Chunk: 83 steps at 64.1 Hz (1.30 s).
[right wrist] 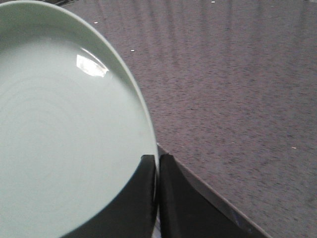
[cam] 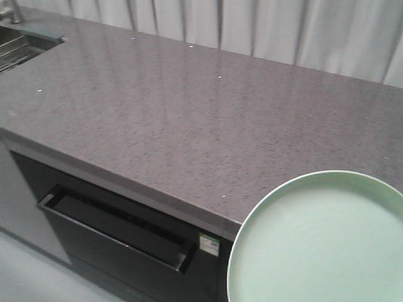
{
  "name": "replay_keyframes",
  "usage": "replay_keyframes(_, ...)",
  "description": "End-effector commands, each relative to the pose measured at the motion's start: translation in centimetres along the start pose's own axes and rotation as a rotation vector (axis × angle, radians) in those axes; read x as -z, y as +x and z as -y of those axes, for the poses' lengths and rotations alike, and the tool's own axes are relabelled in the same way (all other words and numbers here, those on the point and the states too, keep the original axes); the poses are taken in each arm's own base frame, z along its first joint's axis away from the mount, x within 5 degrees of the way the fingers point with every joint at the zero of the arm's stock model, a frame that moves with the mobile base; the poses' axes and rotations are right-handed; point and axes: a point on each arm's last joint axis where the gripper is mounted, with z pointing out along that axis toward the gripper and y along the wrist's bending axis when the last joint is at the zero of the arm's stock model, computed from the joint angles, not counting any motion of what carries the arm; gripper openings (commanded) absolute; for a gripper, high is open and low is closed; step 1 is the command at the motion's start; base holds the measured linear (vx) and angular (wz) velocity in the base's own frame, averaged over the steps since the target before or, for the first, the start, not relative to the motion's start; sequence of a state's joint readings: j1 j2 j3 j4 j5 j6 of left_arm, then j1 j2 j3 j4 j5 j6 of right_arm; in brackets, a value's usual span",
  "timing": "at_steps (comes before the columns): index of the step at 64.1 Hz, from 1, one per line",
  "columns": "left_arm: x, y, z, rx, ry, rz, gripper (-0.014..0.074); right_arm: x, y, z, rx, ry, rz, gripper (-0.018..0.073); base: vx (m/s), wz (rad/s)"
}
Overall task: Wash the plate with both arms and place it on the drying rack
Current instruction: 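Hold the plate in the right gripper while the base turns away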
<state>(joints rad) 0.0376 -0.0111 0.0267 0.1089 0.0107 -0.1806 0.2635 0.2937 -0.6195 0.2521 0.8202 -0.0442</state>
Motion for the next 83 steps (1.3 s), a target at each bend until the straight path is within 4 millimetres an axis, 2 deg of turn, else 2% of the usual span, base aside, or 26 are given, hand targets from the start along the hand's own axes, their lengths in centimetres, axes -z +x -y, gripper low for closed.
replay_keyframes(1,0.09,-0.08,0.07,0.012,0.012,0.07,-0.0006,0.35,-1.34,-0.2,-0.009,-0.008,0.09,-0.0002,-0.14,0.75)
replay_keyframes(38,0.09,-0.08,0.07,0.012,0.012,0.07,-0.0006,0.35,-1.34,-0.2,-0.009,-0.008,0.09,-0.0002,-0.14,0.71)
replay_keyframes(83,0.09,-0.08,0.07,0.012,0.012,0.07,-0.0006,0.35,-1.34,-0.2,-0.009,-0.008,0.09,-0.0002,-0.05,0.44)
